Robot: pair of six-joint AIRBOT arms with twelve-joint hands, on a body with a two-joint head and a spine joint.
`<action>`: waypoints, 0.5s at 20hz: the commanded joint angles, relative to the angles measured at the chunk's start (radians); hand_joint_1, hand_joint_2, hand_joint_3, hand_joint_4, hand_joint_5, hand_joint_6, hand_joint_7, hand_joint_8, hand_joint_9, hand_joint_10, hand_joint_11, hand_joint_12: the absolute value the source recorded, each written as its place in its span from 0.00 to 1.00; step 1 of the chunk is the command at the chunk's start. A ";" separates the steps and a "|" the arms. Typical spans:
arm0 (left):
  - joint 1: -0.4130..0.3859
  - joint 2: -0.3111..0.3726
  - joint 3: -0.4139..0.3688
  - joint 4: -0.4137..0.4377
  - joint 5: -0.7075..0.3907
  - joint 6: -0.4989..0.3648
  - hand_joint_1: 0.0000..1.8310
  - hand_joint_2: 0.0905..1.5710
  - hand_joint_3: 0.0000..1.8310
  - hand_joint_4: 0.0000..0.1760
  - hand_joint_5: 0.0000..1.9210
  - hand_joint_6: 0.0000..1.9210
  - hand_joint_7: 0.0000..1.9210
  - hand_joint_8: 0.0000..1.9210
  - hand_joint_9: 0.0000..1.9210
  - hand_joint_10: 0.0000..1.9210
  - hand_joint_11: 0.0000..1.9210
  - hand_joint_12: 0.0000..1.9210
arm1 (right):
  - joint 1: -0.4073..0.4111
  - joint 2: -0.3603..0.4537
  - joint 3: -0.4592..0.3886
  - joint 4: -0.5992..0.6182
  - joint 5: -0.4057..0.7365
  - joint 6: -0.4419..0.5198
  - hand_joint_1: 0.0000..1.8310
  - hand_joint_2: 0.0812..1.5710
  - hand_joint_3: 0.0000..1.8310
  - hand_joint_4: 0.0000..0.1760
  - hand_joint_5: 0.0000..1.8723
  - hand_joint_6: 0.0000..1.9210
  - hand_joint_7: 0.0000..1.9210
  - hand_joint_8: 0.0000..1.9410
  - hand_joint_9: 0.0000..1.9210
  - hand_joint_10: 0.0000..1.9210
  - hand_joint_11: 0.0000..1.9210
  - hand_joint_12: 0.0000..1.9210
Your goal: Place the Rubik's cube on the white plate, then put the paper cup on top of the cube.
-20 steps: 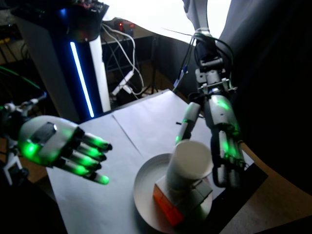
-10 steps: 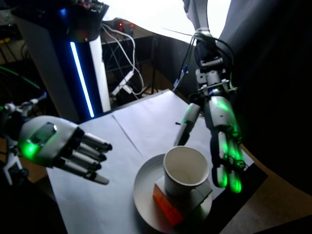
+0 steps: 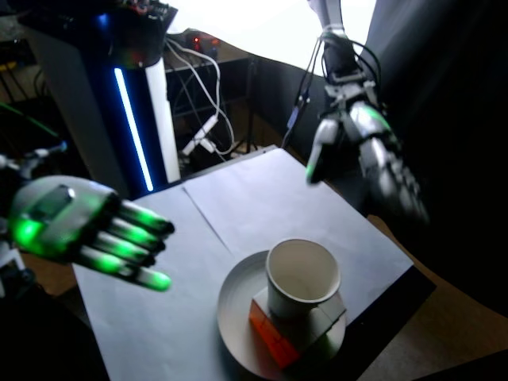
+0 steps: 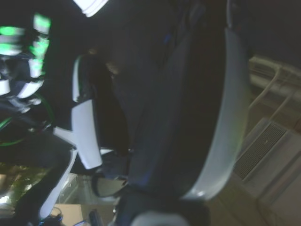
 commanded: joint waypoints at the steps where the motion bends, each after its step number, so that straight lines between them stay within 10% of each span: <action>1: 0.002 0.014 -0.012 -0.033 -0.171 0.010 0.20 0.81 0.01 0.44 0.00 0.00 0.00 0.00 0.00 0.00 0.01 0.01 | 0.004 0.009 -0.004 -0.004 0.157 -0.001 0.09 0.84 0.00 0.29 0.01 0.01 0.01 0.00 0.03 0.06 0.00 0.27; 2: 0.019 0.034 -0.030 -0.042 -0.191 0.028 0.20 0.80 0.01 0.69 0.00 0.00 0.00 0.00 0.00 0.00 0.01 0.01 | 0.002 0.016 -0.008 -0.004 0.171 -0.003 0.03 0.83 0.00 0.44 0.00 0.00 0.00 0.00 0.02 0.02 0.00 0.14; 3: 0.037 0.056 -0.054 -0.053 -0.215 0.048 0.18 0.80 0.00 0.82 0.00 0.00 0.00 0.00 0.00 0.00 0.00 0.09 | 0.002 0.026 -0.015 -0.004 0.187 -0.009 0.00 0.78 0.00 0.82 0.00 0.00 0.00 0.00 0.00 0.00 0.00 0.01; 5: 0.079 0.100 -0.096 -0.078 -0.265 0.083 0.16 0.81 0.00 0.71 0.00 0.00 0.00 0.00 0.00 0.00 0.00 0.10 | 0.002 0.046 -0.027 -0.002 0.212 -0.024 0.01 0.81 0.00 0.73 0.00 0.00 0.00 0.00 0.00 0.00 0.00 0.00; 7: 0.117 0.136 -0.132 -0.110 -0.309 0.123 0.15 0.80 0.00 0.88 0.00 0.00 0.00 0.00 0.00 0.00 0.00 0.00 | 0.002 0.067 -0.041 0.014 0.229 -0.060 0.06 0.84 0.01 0.67 0.00 0.00 0.00 0.00 0.00 0.00 0.00 0.00; 8: 0.139 0.157 -0.155 -0.126 -0.337 0.152 0.15 0.80 0.00 0.90 0.00 0.00 0.00 0.00 0.00 0.00 0.00 0.00 | 0.002 0.083 -0.054 0.027 0.244 -0.091 0.07 0.86 0.01 0.26 0.00 0.00 0.00 0.00 0.00 0.00 0.00 0.00; 10: 0.163 0.184 -0.179 -0.139 -0.372 0.172 0.17 0.82 0.00 0.83 0.00 0.00 0.00 0.00 0.00 0.00 0.00 0.00 | 0.002 0.095 -0.057 0.032 0.265 -0.092 0.05 0.85 0.01 0.22 0.00 0.00 0.00 0.00 0.00 0.00 0.00 0.00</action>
